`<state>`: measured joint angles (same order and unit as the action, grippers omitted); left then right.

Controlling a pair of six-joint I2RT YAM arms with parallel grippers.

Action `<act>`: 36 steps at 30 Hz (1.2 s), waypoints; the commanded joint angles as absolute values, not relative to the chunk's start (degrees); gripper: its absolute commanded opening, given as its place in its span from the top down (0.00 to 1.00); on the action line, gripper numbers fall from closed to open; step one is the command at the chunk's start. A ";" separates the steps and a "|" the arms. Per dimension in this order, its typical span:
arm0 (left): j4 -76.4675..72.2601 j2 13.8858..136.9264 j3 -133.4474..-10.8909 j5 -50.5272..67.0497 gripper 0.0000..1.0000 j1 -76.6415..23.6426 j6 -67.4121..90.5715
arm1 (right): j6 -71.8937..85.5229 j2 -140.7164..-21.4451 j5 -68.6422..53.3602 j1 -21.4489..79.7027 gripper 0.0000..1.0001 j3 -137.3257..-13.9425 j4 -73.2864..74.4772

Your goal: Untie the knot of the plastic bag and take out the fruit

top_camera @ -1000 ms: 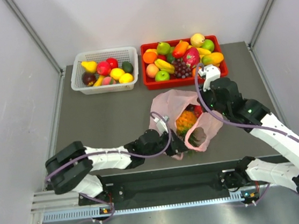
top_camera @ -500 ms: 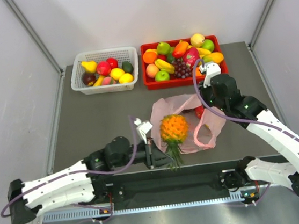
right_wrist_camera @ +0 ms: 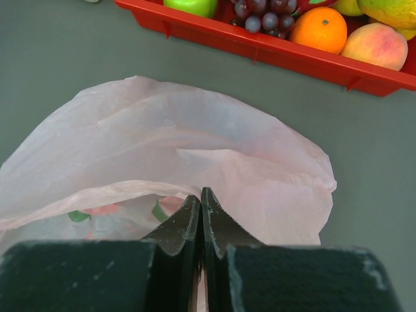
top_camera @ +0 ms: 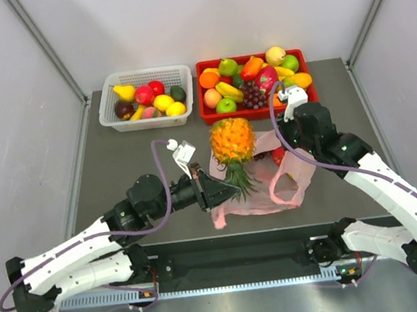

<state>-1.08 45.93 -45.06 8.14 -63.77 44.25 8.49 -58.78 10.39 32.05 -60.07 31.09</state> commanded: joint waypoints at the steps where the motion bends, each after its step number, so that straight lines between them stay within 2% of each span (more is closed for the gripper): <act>1: -21.58 46.93 -41.50 14.76 1.00 -60.30 50.17 | 7.38 -57.75 9.49 31.38 1.00 -61.17 27.95; 3: -27.39 47.81 -40.08 15.20 1.00 -57.40 52.11 | 7.38 -57.48 9.49 31.46 1.00 -61.00 27.86; 6: -24.61 49.56 -42.88 14.75 1.00 -51.96 49.31 | 7.65 -57.22 9.05 31.38 1.00 -61.00 27.86; 9: -26.79 54.04 -44.99 21.06 1.00 -38.12 51.84 | 7.65 -56.87 8.70 31.38 1.00 -60.65 27.86; 12: -29.44 61.76 -47.62 25.47 1.00 -29.47 53.78 | 7.73 -56.69 8.35 31.38 1.00 -60.47 27.77; 16: -29.90 78.34 -55.79 32.16 1.00 -18.48 51.69 | 7.74 -56.60 7.91 31.38 1.00 -60.38 27.69; 24: -25.59 105.36 -82.15 44.46 1.00 -8.10 48.52 | 7.91 -55.99 7.21 31.38 1.00 -60.38 27.86; 29: -23.56 121.97 -101.20 50.45 1.00 -5.28 54.21 | 7.82 -54.84 7.56 31.55 1.00 -60.38 27.86; 36: -24.79 135.87 -111.53 50.63 1.00 -1.85 64.07 | 7.74 -54.32 8.35 31.46 1.00 -60.82 28.21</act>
